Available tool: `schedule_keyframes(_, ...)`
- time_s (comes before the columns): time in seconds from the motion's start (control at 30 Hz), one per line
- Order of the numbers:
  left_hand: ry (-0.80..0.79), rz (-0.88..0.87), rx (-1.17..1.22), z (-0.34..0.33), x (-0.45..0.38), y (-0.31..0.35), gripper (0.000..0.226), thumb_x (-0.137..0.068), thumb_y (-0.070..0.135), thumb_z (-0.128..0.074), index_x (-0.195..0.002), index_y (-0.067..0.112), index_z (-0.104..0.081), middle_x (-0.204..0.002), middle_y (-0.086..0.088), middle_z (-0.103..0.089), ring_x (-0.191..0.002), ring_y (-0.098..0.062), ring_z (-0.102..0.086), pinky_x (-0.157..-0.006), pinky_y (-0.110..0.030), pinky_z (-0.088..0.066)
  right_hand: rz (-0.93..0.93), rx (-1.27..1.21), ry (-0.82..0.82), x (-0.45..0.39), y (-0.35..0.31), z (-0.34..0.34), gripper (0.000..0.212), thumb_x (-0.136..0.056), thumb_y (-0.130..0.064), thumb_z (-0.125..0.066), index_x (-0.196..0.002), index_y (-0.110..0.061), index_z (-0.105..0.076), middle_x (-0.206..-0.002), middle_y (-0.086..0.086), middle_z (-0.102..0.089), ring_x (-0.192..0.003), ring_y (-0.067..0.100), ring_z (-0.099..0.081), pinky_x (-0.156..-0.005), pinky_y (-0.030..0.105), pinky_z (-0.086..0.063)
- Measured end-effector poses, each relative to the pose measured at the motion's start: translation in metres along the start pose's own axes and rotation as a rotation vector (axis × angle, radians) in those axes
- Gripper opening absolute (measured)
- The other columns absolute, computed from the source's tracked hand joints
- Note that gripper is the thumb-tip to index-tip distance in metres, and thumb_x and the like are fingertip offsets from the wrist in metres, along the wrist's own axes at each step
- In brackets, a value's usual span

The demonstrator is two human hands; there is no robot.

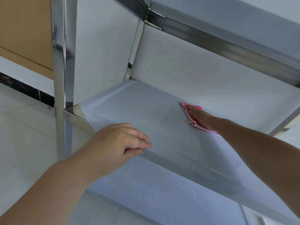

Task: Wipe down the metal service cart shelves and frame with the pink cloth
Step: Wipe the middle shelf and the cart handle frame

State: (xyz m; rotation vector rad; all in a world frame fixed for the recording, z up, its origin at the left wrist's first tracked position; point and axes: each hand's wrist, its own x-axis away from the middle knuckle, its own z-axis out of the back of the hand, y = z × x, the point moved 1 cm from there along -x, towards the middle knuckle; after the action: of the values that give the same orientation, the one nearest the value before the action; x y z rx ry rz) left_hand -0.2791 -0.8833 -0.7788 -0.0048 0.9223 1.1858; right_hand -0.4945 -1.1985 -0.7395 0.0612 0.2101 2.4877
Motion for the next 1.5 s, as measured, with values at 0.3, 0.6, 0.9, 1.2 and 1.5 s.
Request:
schedule_keyframes(0.3,0.026,-0.041,-0.003,-0.001,0.001,-0.001,0.022,-0.077,0.024,-0.066,-0.097,0.031,-0.073,-0.102,0.017,-0.069,-0.088,-0.001,-0.061,-0.075,-0.026,-0.051,0.038,0.129,-0.014,-0.048,0.008,-0.001,0.047,-0.101,-0.021,-0.033,-0.146,-0.012,-0.023,-0.156,0.004,-0.017,-0.143,0.015,-0.014,-0.115,0.022,-0.007)
schedule_keyframes(0.6,0.007,0.004,-0.063,-0.001,0.002,0.006,0.023,-0.078,0.023,-0.063,-0.098,0.028,-0.073,-0.103,0.013,-0.07,-0.091,-0.008,-0.062,-0.078,-0.026,-0.052,0.036,-0.123,-0.038,-0.035,-0.044,0.012,0.047,-0.102,-0.021,-0.031,-0.146,-0.008,-0.021,-0.156,0.007,-0.015,-0.144,0.016,-0.012,-0.111,0.012,-0.001)
schedule_keyframes(0.9,0.179,0.183,-0.316,0.009,0.008,0.013,0.04,-0.059,0.047,-0.079,-0.084,0.016,-0.073,-0.092,0.005,-0.071,-0.085,-0.021,-0.066,-0.073,-0.031,-0.051,0.282,-0.28,0.031,0.045,-0.148,0.03,0.044,-0.102,-0.021,-0.027,-0.144,-0.018,-0.015,-0.154,-0.002,-0.009,-0.144,0.012,-0.004,-0.118,0.028,-0.003)
schedule_keyframes(1.2,0.181,0.268,-0.36,0.013,0.014,0.021,0.044,-0.062,0.051,-0.076,-0.087,0.015,-0.07,-0.088,0.005,-0.067,-0.085,-0.02,-0.062,-0.067,-0.033,-0.051,0.376,-0.271,-0.136,0.081,-0.194,0.041,0.047,-0.102,-0.028,-0.026,-0.137,-0.038,0.004,-0.154,-0.014,0.007,-0.141,-0.001,0.013,-0.118,0.03,0.005)
schedule_keyframes(1.5,0.212,0.358,-0.258,0.049,0.032,-0.012,0.032,-0.076,0.032,-0.073,-0.102,0.014,-0.071,-0.108,0.001,-0.067,-0.101,-0.017,-0.06,-0.085,-0.03,-0.049,0.53,-0.27,-0.145,0.068,-0.212,0.048,0.052,-0.097,-0.037,-0.023,-0.143,-0.032,0.0,-0.157,-0.009,0.001,-0.143,0.003,0.009,-0.119,0.035,0.0)
